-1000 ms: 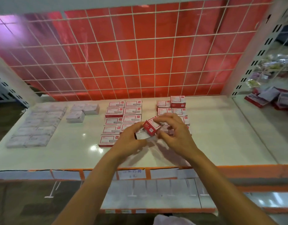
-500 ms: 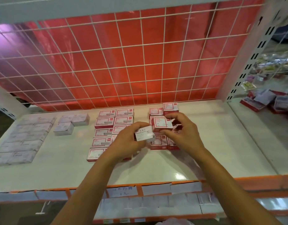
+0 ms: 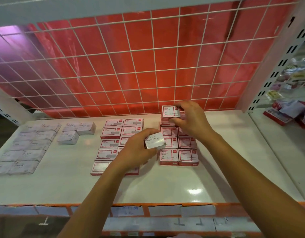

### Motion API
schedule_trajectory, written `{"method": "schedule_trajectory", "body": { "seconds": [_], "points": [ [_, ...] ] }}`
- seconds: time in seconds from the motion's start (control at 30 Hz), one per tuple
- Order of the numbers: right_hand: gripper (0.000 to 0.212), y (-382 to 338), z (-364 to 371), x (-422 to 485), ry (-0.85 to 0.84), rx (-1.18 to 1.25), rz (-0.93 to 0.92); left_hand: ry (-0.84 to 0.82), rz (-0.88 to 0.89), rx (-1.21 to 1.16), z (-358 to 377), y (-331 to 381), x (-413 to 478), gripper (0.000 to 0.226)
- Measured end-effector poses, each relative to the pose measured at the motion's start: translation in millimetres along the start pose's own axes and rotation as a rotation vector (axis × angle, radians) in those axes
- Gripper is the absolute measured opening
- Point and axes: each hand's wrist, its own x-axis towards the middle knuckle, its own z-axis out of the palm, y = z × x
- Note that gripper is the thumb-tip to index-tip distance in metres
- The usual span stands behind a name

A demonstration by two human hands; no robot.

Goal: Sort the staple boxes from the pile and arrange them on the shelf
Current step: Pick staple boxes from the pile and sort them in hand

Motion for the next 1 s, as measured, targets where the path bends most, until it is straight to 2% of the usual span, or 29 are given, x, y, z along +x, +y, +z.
{"method": "schedule_trajectory", "body": {
  "seconds": [0.1, 0.27, 0.43, 0.73, 0.93, 1.0],
  "points": [
    [0.052, 2.7, 4.1, 12.0, -0.031, -0.056, -0.029, 0.015, -0.012, -0.015, 0.3, 2.9, 3.9, 0.046],
    [0.039, 10.9, 13.7, 19.9, -0.096, -0.058, -0.041, 0.079, 0.001, 0.041, 2.7, 5.7, 12.6, 0.048],
    [0.045, 19.7, 21.9, 20.1, -0.130, -0.074, -0.019, 0.137, -0.013, 0.007, 5.8, 9.1, 18.5, 0.045],
    [0.042, 25.3, 29.2, 18.3, -0.146, -0.148, -0.043, 0.180, -0.018, -0.081, 6.1, 8.9, 18.7, 0.046],
    [0.055, 24.4, 22.2, 17.6, -0.240, -0.148, -0.022, 0.165, -0.033, -0.180, 2.9, 3.9, 12.7, 0.045],
    [0.060, 22.2, 17.2, 15.0, -0.222, -0.175, -0.032, 0.150, -0.047, -0.235, 0.0, 2.3, 9.3, 0.045]
  ]
}}
